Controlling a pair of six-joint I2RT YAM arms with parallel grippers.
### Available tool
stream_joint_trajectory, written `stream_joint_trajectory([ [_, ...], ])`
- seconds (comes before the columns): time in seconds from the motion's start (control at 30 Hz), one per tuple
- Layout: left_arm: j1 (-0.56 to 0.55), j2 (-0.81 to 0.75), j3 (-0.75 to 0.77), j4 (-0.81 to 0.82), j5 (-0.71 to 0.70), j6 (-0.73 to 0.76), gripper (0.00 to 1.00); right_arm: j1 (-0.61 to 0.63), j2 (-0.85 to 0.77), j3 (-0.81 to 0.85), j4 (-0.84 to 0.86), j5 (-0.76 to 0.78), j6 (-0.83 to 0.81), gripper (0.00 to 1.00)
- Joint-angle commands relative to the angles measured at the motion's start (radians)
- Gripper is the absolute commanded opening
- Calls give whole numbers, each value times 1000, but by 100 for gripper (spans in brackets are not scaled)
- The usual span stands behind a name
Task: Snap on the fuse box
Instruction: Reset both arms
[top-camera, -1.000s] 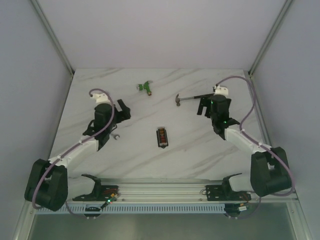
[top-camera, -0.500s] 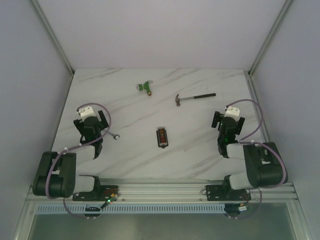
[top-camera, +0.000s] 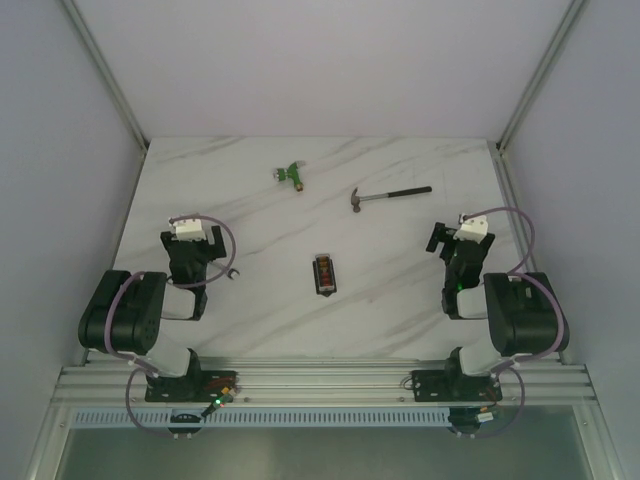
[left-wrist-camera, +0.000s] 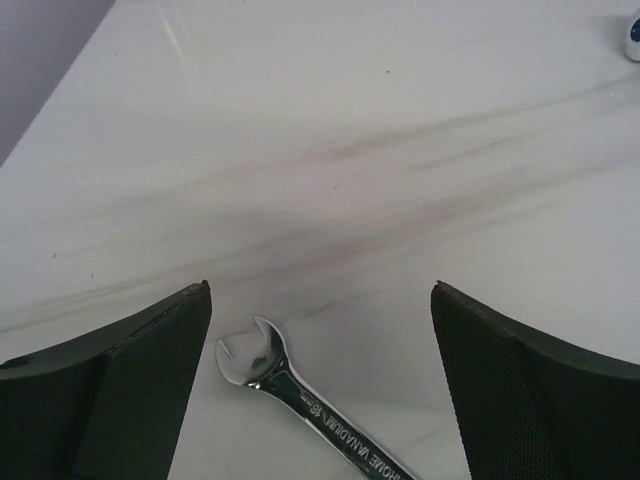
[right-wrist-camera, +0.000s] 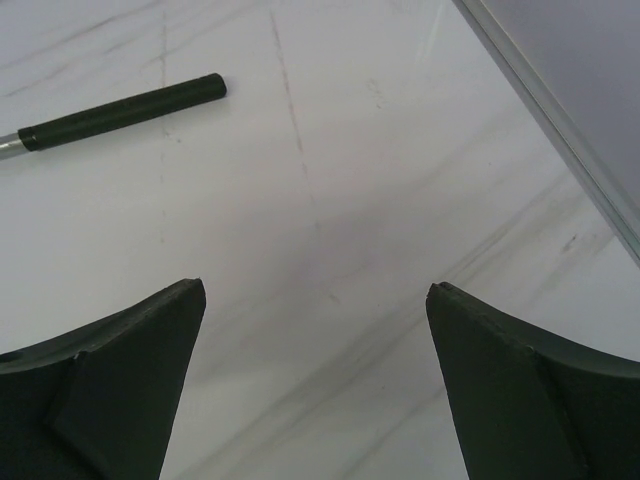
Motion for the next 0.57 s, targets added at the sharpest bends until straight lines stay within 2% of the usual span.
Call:
stream_joint_trajectory([
  [0.0, 0, 4, -6, 101, 34, 26, 100, -3, 0, -6, 91, -35, -6, 100],
  [0.53, -3, 2, 0, 91, 29, 27, 100, -5, 0, -5, 90, -39, -4, 100],
])
